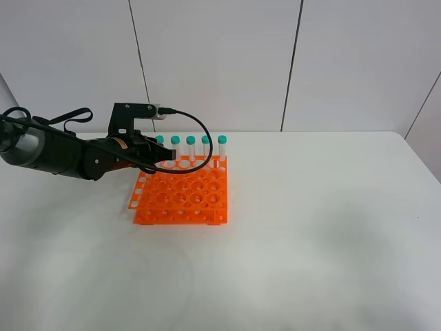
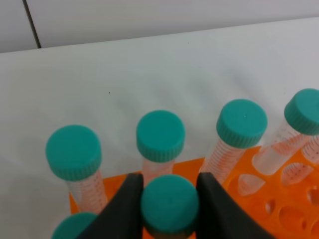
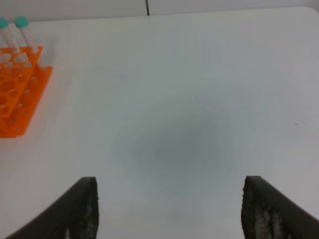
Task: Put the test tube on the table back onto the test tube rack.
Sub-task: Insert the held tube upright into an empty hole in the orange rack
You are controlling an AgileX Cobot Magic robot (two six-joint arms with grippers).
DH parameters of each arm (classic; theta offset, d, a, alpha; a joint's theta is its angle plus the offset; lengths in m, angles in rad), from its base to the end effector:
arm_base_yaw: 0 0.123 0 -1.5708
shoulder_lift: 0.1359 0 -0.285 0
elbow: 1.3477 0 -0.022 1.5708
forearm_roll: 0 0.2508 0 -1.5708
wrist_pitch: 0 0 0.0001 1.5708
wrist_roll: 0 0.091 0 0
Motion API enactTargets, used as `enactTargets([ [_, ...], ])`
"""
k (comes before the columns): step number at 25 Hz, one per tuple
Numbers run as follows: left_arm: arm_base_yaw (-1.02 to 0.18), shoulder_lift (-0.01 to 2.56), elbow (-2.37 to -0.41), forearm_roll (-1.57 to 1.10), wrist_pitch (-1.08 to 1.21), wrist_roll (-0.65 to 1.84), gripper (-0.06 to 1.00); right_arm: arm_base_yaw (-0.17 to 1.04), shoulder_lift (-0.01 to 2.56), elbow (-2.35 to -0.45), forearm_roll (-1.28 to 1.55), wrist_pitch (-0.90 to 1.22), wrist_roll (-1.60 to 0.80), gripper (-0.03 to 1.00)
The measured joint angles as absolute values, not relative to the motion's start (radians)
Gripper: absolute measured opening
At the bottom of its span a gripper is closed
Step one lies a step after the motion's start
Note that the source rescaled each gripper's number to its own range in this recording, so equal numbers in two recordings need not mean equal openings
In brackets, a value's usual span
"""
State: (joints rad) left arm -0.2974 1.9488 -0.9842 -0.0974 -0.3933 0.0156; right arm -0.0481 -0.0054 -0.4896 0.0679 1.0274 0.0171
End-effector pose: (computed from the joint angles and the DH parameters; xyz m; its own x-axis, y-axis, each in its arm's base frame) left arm 0.3812 -0.1133 0.1498 -0.4646 0.0647 -0.8832 0.2274 0.9726 -0.0484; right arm -0.0029 0.0054 0.2772 -0.4289 0.0728 -0.9004 0.0180 0.9972 0.0721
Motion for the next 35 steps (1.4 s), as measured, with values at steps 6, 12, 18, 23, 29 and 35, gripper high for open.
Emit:
enactTargets([
  [6,-0.308,1.949,-0.984,-0.094,-0.393,0.017,0.01,-0.048,-0.005,-0.490,0.068,1.027,0.017,0.91],
  [12,-0.319,1.949,-0.984,-0.074,-0.391,0.017,0.01,-0.048,-0.005,-0.490,0.068,1.027,0.017,0.91],
  [18,-0.320,1.949,-0.984,-0.071,-0.390,0.017,0.01,-0.048,-0.005,-0.490,0.069,1.027,0.017,0.91],
  [23,-0.320,1.948,-0.984,-0.042,-0.378,0.017,0.01,-0.048,-0.005,-0.490,0.069,1.027,0.017,0.91],
  [29,-0.322,1.948,-0.984,-0.035,-0.363,0.017,0.01,-0.048,-0.005,-0.490,0.069,1.027,0.017,0.91],
  [35,-0.334,1.948,-0.984,-0.035,-0.348,0.017,0.00,-0.048,-0.005,-0.490,0.069,1.027,0.017,0.91],
])
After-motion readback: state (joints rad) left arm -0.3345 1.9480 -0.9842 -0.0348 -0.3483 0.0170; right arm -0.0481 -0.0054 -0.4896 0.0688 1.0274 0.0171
